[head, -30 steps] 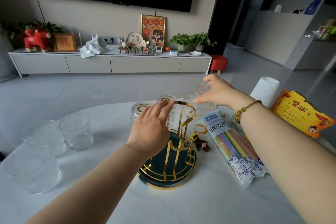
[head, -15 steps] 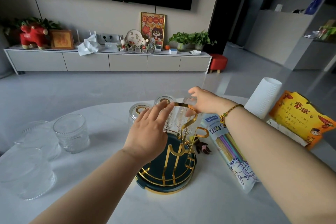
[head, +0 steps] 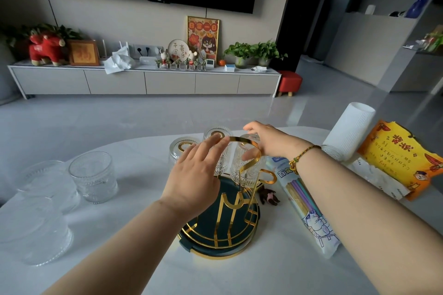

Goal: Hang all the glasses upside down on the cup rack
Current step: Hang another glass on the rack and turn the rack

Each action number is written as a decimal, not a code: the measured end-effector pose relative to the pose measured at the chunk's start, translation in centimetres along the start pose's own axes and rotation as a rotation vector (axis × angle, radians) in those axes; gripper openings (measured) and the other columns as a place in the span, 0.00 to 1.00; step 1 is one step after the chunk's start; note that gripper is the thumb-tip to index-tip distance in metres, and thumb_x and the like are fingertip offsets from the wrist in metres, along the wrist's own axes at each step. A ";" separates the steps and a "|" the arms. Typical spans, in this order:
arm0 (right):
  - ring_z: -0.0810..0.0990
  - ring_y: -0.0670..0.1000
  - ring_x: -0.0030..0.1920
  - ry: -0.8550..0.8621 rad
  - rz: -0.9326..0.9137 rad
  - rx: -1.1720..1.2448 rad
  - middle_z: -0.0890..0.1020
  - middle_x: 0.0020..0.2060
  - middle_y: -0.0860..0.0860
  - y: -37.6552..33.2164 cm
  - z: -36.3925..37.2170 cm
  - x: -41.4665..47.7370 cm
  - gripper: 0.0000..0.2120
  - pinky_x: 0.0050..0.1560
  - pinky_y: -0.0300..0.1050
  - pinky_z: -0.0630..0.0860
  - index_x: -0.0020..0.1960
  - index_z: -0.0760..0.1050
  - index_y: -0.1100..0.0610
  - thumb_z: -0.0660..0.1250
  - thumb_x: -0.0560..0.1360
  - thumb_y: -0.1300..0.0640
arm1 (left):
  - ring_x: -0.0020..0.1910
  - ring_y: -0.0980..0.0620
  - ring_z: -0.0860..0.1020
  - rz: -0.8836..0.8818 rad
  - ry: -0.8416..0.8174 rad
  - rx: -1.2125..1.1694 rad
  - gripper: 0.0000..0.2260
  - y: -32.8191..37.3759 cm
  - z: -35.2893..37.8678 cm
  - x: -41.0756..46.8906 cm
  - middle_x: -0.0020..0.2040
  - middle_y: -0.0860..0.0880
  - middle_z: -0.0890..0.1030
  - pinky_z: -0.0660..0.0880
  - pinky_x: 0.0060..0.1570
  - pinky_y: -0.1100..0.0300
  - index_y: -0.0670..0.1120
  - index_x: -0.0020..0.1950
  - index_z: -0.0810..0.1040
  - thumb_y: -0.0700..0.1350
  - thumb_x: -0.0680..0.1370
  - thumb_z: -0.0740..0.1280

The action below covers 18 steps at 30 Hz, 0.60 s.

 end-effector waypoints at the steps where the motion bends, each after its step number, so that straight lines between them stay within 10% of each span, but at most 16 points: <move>1: 0.65 0.57 0.65 0.002 -0.002 0.004 0.65 0.68 0.58 0.0 0.0 0.0 0.42 0.62 0.50 0.66 0.68 0.57 0.55 0.75 0.60 0.48 | 0.72 0.50 0.57 0.001 0.000 0.003 0.32 0.0 0.0 0.0 0.74 0.49 0.59 0.51 0.72 0.57 0.50 0.73 0.52 0.33 0.72 0.59; 18: 0.75 0.51 0.57 0.336 -0.084 0.233 0.77 0.58 0.57 -2.0 -2.5 -4.3 0.14 0.56 0.40 0.66 0.59 0.71 0.61 0.62 0.73 0.63 | 0.74 0.50 0.51 -0.119 -0.067 0.040 0.31 0.2 -1.3 -1.3 0.76 0.50 0.54 0.46 0.73 0.55 0.55 0.73 0.48 0.38 0.75 0.59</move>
Point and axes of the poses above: each hand's wrist, its own x-axis towards the middle knuckle, its own z-axis out of the palm, y = z × x, the point moved 1 cm from there along x, towards the middle knuckle
